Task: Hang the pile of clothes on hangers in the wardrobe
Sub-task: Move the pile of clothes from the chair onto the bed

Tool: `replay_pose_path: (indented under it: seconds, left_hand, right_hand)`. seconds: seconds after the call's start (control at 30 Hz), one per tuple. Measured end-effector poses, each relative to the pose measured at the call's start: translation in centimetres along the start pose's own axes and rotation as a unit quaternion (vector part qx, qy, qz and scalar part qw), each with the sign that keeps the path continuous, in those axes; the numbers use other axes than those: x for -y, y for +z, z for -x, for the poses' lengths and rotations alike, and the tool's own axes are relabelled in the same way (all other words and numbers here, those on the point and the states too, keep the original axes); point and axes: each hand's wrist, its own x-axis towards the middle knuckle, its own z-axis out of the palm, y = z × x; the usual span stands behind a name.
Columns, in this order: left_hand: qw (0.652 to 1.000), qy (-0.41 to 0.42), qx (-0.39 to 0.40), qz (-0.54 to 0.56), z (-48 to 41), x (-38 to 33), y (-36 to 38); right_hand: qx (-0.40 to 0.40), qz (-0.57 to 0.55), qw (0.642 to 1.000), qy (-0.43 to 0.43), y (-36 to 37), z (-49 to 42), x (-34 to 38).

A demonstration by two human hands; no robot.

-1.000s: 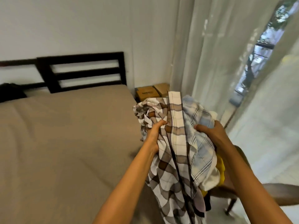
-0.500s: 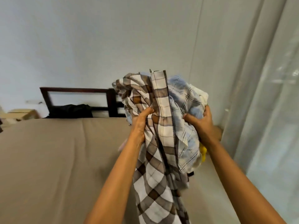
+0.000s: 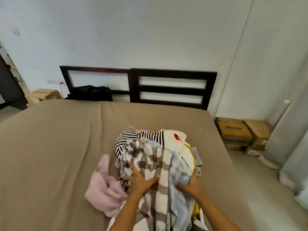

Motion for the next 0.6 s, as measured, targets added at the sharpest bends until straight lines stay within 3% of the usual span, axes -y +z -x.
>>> replay_pose_path:
  seconds: [0.03,0.1,0.17,0.23,0.4,0.47,0.53,0.6]
  left_hand:
    - [0.997,0.008,-0.028,-0.067,0.2,2.1,1.2]
    - [0.978,0.083,-0.074,-0.179,1.5,5.1,3.0]
    - [0.964,0.142,-0.074,-0.212,1.5,7.0,3.5]
    - [0.956,0.174,-0.072,-0.224,-0.8,8.4,3.6]
    - [0.944,0.210,-0.012,-0.253,-4.5,8.1,4.0]
    - [0.959,0.211,0.036,-0.187,-3.4,8.2,2.4]
    - [0.975,0.193,-0.018,-0.109,-0.7,9.3,0.3]
    - [0.969,0.127,-0.179,-0.113,3.3,11.9,-0.8]
  right_hand:
    - [-0.033,0.053,0.998,0.016,1.1,0.2,-1.1]
    - [-0.130,0.152,0.975,-0.096,3.4,0.5,-3.8]
    - [-0.124,0.231,0.947,-0.187,5.2,-0.1,-6.1]
    - [-0.100,0.258,0.944,-0.179,6.0,-1.6,-7.5]
    - [-0.042,0.240,0.964,-0.108,5.9,-5.1,-9.3]
    - [-0.032,0.190,0.973,-0.126,5.3,-4.4,-9.1]
    - [-0.071,0.101,0.985,-0.117,4.7,-1.8,-9.3]
    - [-0.155,0.004,0.987,-0.034,4.9,2.0,-11.0]
